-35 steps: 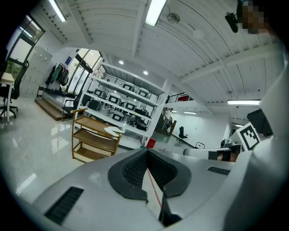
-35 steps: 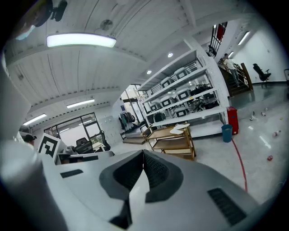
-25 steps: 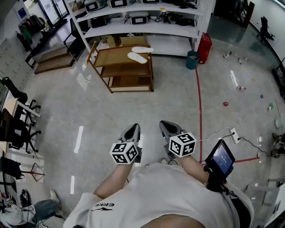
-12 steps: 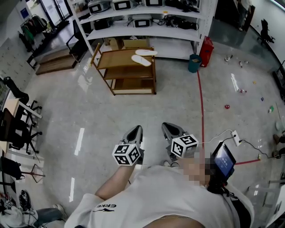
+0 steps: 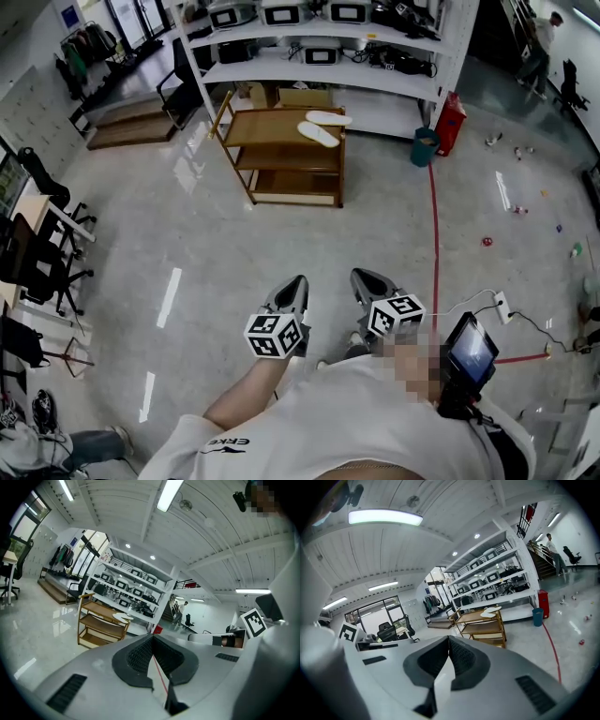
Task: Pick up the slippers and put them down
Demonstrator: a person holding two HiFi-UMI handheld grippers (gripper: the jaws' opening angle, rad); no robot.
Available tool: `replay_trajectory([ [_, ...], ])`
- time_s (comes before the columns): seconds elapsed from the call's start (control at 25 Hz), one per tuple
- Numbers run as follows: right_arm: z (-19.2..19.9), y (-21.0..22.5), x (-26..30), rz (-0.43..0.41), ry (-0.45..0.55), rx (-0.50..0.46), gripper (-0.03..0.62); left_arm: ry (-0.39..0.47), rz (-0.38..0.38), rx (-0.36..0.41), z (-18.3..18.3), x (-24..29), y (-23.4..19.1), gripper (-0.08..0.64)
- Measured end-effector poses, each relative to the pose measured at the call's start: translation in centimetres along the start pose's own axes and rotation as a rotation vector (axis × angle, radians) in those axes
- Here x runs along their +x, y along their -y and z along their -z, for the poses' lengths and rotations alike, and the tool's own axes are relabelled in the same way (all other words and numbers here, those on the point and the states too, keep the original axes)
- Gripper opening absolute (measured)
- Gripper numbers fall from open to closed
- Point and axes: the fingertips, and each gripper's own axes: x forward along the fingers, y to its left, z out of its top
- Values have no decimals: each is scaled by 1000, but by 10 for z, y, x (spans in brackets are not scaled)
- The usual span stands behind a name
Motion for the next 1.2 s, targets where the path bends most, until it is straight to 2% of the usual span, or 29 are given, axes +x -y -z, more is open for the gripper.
replay_trajectory([
  [0.2,-8,-7,14,-21,6,-10,6,25,-18,-7,-11,1,-10,3],
  [0.44,-20,8,33,-37,9,-11,6,40,-38,-6,-22,24,-19,3],
  [1.2,-99,130,93,-67,28,11,6,25,-56,19,-60,179,-8,3],
])
